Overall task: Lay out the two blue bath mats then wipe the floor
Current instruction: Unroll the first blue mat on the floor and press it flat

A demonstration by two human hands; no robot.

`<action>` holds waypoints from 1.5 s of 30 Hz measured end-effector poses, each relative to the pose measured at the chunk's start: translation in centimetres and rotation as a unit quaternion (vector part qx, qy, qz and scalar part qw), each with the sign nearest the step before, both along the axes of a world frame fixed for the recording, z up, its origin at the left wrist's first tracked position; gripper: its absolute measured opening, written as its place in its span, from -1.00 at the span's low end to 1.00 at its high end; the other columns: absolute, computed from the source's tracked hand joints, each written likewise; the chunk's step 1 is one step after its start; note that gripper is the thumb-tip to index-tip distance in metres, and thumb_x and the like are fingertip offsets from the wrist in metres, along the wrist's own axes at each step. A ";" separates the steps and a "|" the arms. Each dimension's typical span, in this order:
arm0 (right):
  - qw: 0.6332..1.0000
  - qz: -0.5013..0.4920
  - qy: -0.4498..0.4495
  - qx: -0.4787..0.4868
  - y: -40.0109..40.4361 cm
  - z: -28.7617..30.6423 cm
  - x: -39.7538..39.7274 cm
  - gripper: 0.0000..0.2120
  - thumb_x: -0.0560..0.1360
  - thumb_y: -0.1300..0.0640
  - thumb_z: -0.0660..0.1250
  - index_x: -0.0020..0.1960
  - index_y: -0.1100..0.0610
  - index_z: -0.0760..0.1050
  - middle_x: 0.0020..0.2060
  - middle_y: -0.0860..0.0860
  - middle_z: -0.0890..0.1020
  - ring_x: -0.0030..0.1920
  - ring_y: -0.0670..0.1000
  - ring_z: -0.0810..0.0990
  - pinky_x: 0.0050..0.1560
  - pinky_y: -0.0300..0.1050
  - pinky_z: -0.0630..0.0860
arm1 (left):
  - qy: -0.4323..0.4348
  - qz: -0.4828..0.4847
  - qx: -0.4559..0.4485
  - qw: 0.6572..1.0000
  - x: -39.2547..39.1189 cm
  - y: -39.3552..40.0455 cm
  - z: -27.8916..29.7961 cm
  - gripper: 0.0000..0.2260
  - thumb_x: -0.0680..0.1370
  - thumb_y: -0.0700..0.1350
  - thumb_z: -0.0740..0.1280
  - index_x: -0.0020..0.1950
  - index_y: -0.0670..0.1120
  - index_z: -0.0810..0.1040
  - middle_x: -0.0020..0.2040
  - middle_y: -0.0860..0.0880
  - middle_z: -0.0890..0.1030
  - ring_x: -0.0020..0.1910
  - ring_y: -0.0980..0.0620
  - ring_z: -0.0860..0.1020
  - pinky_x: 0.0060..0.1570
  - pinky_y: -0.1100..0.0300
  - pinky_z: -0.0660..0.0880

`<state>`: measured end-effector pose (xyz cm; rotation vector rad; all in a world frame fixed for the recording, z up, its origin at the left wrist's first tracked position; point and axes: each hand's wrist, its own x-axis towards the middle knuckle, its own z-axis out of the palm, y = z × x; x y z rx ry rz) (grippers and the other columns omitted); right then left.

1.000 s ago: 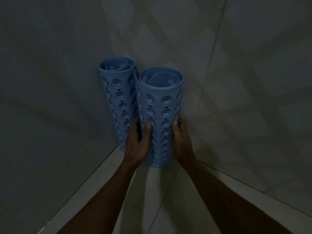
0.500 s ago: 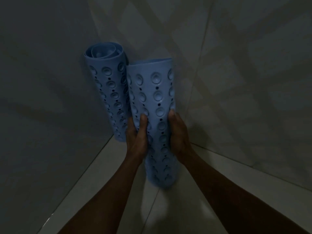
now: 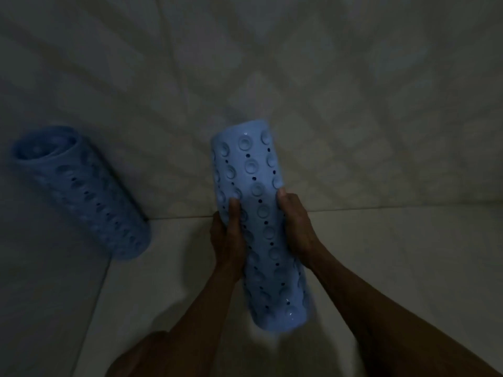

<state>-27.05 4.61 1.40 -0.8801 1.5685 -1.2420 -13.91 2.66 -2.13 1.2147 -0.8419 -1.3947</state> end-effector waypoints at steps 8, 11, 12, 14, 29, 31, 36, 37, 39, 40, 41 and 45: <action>0.995 -0.098 -0.005 -0.009 9.3 5.4 -13.0 -0.24 0.29 -0.48 0.34 0.19 0.10 0.63 0.11 -0.02 0.71 0.17 0.03 0.66 0.33 0.11 0.51 | 0.102 -0.199 0.060 0.973 -12.8 4.4 5.3 -0.24 0.34 0.51 0.37 0.32 0.00 0.62 0.24 -0.11 0.66 0.23 -0.17 0.62 0.30 -0.24 0.48; 0.994 -0.106 -0.021 -0.015 12.2 5.5 -17.9 -0.18 0.26 -0.58 0.34 0.27 0.00 0.60 0.18 -0.06 0.69 0.20 -0.01 0.65 0.37 0.10 0.49 | 0.181 -0.305 0.064 0.933 -17.9 6.8 7.2 -0.30 0.52 0.38 0.29 0.48 -0.07 0.46 0.42 -0.20 0.50 0.41 -0.23 0.46 0.46 -0.22 0.29; 0.993 -0.108 -0.035 -0.020 13.1 5.1 -19.5 -0.18 0.29 -0.57 0.34 0.34 -0.04 0.56 0.24 -0.05 0.66 0.24 0.01 0.63 0.39 0.12 0.45 | 0.202 -0.341 0.064 0.916 -19.9 7.8 7.4 -0.33 0.57 0.33 0.24 0.52 -0.10 0.40 0.46 -0.21 0.46 0.45 -0.23 0.42 0.49 -0.20 0.26; 0.992 -0.100 -0.072 -0.039 15.1 3.6 -22.9 -0.25 0.44 -0.48 0.28 0.45 -0.04 0.46 0.34 0.02 0.59 0.34 0.08 0.56 0.45 0.16 0.38 | 0.199 -0.387 0.070 0.898 -23.8 9.6 7.5 -0.39 0.64 0.26 0.14 0.53 -0.14 0.38 0.46 -0.24 0.45 0.45 -0.24 0.41 0.50 -0.19 0.25; 0.987 -0.072 -0.140 0.033 23.8 -5.3 -44.2 -0.15 0.27 -0.59 0.28 0.29 0.00 0.59 0.21 0.04 0.67 0.22 0.09 0.65 0.36 0.13 0.49 | -0.013 -0.299 0.101 0.949 -44.4 18.9 -0.5 -0.26 0.34 0.52 0.36 0.26 -0.02 0.65 0.16 -0.12 0.70 0.14 -0.18 0.67 0.23 -0.21 0.54; 0.990 -0.043 -0.129 0.046 24.2 -4.9 -45.5 -0.23 0.29 -0.56 0.26 0.22 -0.02 0.62 0.18 0.03 0.69 0.18 0.08 0.66 0.33 0.13 0.52 | -0.039 -0.260 0.110 0.959 -45.3 20.2 0.2 -0.27 0.37 0.52 0.30 0.26 -0.02 0.64 0.11 -0.09 0.72 0.08 -0.13 0.70 0.14 -0.16 0.60; 0.992 0.013 -0.116 0.048 25.0 -2.9 -47.6 -0.17 0.32 -0.54 0.24 0.33 0.03 0.57 0.19 0.01 0.68 0.16 0.04 0.67 0.28 0.09 0.56 | -0.077 -0.210 0.135 0.965 -46.8 22.5 2.5 -0.09 0.28 0.61 0.25 0.39 0.00 0.53 0.19 -0.09 0.68 0.09 -0.12 0.69 0.10 -0.12 0.63; 0.993 0.018 -0.110 0.051 25.1 -2.4 -47.7 -0.19 0.32 -0.53 0.24 0.32 0.03 0.58 0.17 0.01 0.69 0.15 0.04 0.68 0.27 0.10 0.57 | -0.085 -0.202 0.146 0.965 -46.9 22.6 2.6 0.00 0.22 0.65 0.26 0.44 0.01 0.48 0.23 -0.09 0.66 0.11 -0.12 0.68 0.11 -0.13 0.62; 0.993 0.020 -0.104 0.053 25.0 -1.5 -47.9 -0.21 0.33 -0.52 0.26 0.30 0.03 0.60 0.14 0.02 0.71 0.14 0.06 0.69 0.27 0.11 0.57 | -0.097 -0.201 0.151 0.963 -47.0 22.5 2.8 0.03 0.18 0.68 0.23 0.44 0.03 0.47 0.23 -0.07 0.66 0.11 -0.11 0.68 0.13 -0.14 0.61; 0.994 0.019 -0.098 0.054 25.0 -1.1 -47.8 -0.22 0.35 -0.51 0.25 0.29 0.04 0.60 0.14 0.02 0.71 0.14 0.06 0.69 0.28 0.12 0.57 | -0.099 -0.203 0.148 0.963 -47.0 22.5 2.8 0.01 0.19 0.68 0.21 0.42 0.04 0.49 0.21 -0.06 0.67 0.09 -0.11 0.68 0.13 -0.13 0.61; 0.994 0.018 -0.088 0.056 25.1 -0.8 -47.8 -0.25 0.39 -0.49 0.24 0.29 0.05 0.60 0.14 0.02 0.71 0.14 0.06 0.69 0.28 0.12 0.56 | -0.095 -0.206 0.147 0.963 -47.0 22.4 2.8 -0.02 0.21 0.67 0.21 0.40 0.04 0.51 0.20 -0.06 0.67 0.09 -0.10 0.68 0.13 -0.13 0.61; 0.996 0.006 -0.043 0.078 25.4 -0.4 -47.8 -0.38 0.52 -0.41 0.18 0.25 0.05 0.64 0.12 0.01 0.72 0.12 0.05 0.70 0.26 0.11 0.57 | -0.083 -0.203 0.146 0.965 -47.5 22.4 1.8 -0.04 0.24 0.65 0.23 0.40 0.00 0.52 0.22 -0.08 0.66 0.09 -0.11 0.68 0.10 -0.12 0.63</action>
